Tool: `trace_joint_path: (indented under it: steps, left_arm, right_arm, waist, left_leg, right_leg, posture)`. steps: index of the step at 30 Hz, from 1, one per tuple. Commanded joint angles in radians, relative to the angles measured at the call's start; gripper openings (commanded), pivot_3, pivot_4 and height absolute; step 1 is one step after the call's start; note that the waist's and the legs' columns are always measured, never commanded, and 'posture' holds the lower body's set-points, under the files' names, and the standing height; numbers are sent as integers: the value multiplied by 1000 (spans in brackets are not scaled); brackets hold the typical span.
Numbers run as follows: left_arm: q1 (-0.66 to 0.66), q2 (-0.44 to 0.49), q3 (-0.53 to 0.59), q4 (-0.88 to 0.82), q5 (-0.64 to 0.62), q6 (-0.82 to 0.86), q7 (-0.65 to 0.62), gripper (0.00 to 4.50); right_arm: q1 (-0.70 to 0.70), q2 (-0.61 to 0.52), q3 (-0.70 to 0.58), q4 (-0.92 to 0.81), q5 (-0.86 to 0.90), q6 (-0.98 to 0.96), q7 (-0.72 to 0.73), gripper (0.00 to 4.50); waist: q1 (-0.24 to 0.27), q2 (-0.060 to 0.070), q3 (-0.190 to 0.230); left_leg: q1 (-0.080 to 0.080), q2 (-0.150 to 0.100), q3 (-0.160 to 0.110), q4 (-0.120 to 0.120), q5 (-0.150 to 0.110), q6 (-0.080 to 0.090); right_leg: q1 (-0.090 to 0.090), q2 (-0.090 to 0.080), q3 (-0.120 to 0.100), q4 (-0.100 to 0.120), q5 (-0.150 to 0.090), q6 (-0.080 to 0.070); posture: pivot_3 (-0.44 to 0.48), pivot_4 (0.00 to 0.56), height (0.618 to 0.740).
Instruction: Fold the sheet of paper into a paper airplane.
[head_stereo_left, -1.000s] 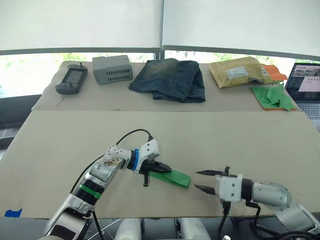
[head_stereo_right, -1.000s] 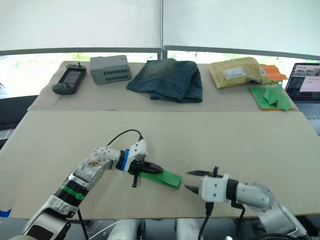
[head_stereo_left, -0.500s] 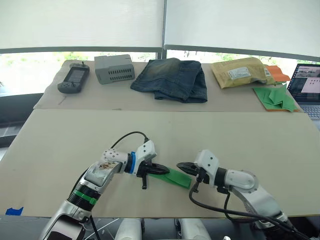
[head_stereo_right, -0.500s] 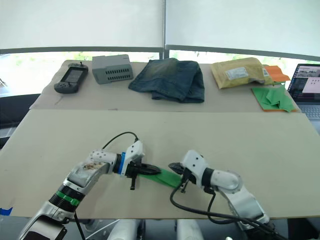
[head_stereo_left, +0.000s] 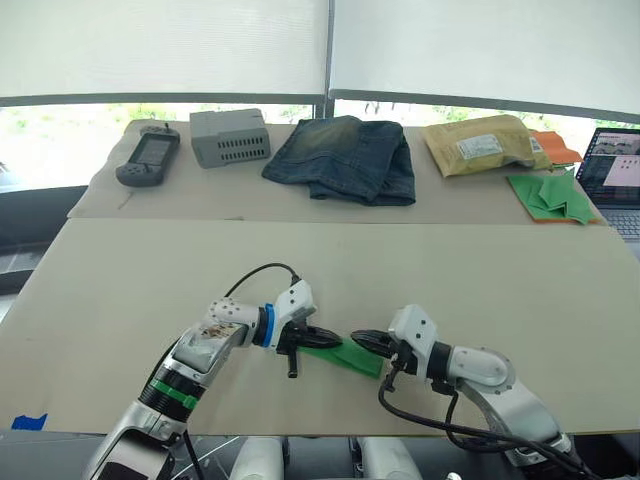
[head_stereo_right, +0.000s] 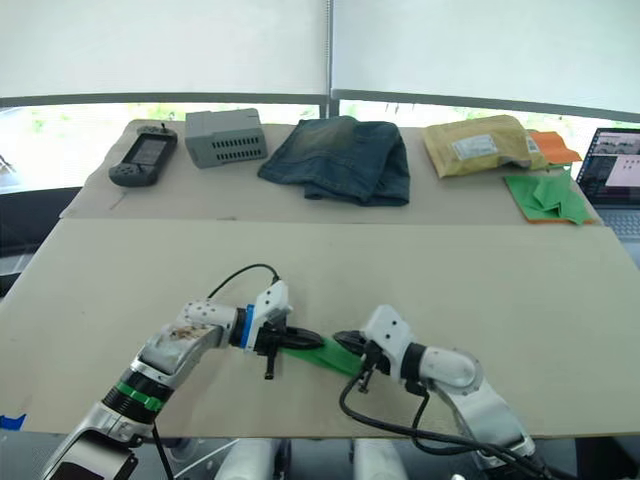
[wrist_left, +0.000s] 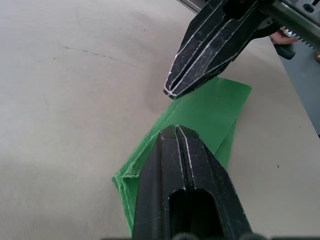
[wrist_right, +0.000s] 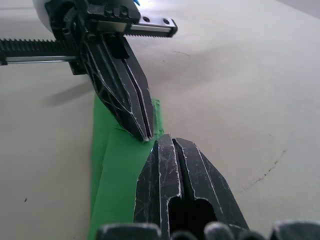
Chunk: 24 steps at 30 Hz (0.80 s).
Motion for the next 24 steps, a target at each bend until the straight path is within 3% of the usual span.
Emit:
trace_joint_path:
  steps: [1,7,24]
  left_arm:
    - [-9,-5,-20,14,20,-7,5,0]
    - [-16,-2,-25,14,29,-13,1,0]
    - [-37,-2,-32,65,32,-46,-25,0]
  right_arm:
    - [-19,-5,13,-9,-4,10,20,45]
    - [-31,-36,27,21,-23,70,41,45]
    - [244,-134,-127,4,-5,-1,41,45]
  waist:
    - [0,0,0]
    - [1,0,0]
    - [6,0,-1]
  left_leg:
    - [0,0,0,0,0,0]
    - [0,0,0,0,0,0]
    - [0,-1,0,0,0,0]
  right_leg:
    - [0,0,0,0,0,0]
    - [0,0,0,0,0,0]
    - [2,0,0,-1,-1,1]
  posture:
    - [0,150,728]
    - [0,150,728]
    - [0,150,728]
